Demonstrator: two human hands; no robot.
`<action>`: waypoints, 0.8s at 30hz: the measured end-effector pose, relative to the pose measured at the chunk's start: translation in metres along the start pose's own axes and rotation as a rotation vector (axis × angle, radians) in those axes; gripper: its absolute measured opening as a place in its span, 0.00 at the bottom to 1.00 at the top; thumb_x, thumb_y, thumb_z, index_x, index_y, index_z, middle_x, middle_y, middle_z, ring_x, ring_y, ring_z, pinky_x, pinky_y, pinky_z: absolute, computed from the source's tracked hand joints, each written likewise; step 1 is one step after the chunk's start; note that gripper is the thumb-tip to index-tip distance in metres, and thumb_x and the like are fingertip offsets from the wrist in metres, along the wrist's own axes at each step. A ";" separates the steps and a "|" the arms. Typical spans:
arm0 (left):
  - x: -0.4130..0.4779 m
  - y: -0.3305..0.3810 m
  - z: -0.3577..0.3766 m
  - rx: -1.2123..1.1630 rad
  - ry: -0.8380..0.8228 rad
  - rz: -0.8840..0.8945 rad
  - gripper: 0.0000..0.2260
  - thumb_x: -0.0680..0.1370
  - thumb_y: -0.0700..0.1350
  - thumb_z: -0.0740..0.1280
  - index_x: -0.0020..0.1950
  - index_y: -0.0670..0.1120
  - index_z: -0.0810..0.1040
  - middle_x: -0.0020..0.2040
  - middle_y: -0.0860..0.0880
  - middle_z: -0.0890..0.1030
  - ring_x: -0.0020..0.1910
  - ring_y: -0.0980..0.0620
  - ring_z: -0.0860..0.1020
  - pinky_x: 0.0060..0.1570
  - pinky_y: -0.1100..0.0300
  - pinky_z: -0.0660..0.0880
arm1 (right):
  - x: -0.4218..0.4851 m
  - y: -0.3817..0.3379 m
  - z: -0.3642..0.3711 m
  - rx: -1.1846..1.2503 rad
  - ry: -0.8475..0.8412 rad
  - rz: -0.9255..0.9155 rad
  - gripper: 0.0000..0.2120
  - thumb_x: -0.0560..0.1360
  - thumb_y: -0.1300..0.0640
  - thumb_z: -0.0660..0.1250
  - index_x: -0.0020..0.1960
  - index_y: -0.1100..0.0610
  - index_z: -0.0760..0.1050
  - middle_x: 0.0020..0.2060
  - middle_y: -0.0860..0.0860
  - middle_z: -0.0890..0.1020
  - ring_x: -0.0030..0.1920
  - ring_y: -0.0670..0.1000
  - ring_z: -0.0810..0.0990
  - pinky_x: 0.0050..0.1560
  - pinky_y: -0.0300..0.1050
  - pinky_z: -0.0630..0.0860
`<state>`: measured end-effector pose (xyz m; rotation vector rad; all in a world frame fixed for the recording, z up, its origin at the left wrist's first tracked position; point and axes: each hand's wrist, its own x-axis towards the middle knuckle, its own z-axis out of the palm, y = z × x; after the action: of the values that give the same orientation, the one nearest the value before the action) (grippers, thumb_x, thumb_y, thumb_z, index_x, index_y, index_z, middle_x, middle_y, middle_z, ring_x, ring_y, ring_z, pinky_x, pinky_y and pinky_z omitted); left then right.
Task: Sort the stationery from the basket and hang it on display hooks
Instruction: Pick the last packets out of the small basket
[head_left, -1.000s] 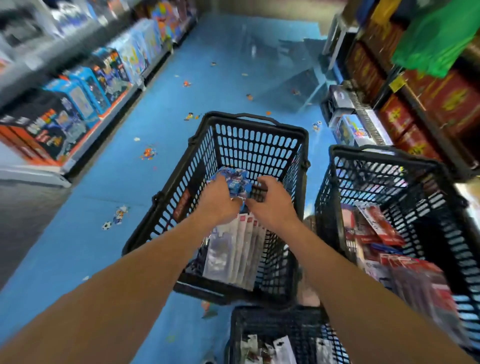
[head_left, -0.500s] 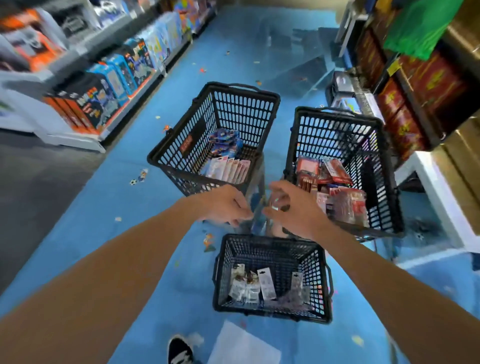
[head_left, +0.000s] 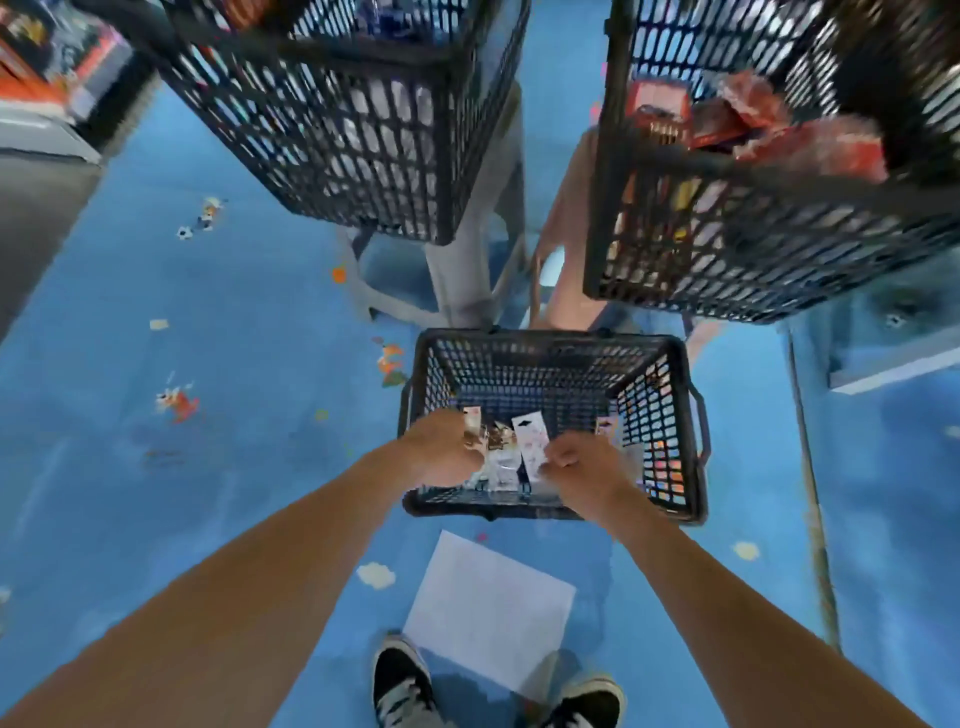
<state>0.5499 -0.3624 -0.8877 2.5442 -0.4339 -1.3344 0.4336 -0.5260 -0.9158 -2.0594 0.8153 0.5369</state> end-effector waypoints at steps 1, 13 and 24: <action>0.021 -0.010 0.019 0.002 -0.016 -0.022 0.08 0.80 0.43 0.65 0.44 0.44 0.69 0.45 0.44 0.73 0.42 0.47 0.72 0.37 0.57 0.68 | 0.016 0.016 0.017 -0.007 0.000 0.020 0.09 0.74 0.62 0.72 0.42 0.50 0.75 0.41 0.50 0.79 0.49 0.54 0.81 0.48 0.41 0.73; 0.263 -0.057 0.138 0.268 -0.100 -0.018 0.30 0.79 0.48 0.73 0.78 0.43 0.65 0.67 0.44 0.76 0.58 0.46 0.79 0.55 0.56 0.78 | 0.233 0.110 0.135 -0.497 -0.198 -0.078 0.27 0.75 0.52 0.73 0.71 0.56 0.70 0.66 0.56 0.75 0.63 0.58 0.76 0.57 0.46 0.76; 0.365 -0.067 0.133 0.869 -0.080 0.070 0.52 0.68 0.53 0.83 0.83 0.48 0.54 0.76 0.46 0.70 0.72 0.43 0.71 0.69 0.49 0.72 | 0.332 0.107 0.156 -0.838 -0.426 -0.262 0.42 0.69 0.47 0.79 0.79 0.44 0.63 0.76 0.49 0.67 0.73 0.56 0.67 0.67 0.52 0.73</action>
<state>0.6467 -0.4427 -1.2613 3.0664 -1.3565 -1.4316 0.5765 -0.5621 -1.2689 -2.5841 0.0348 1.2624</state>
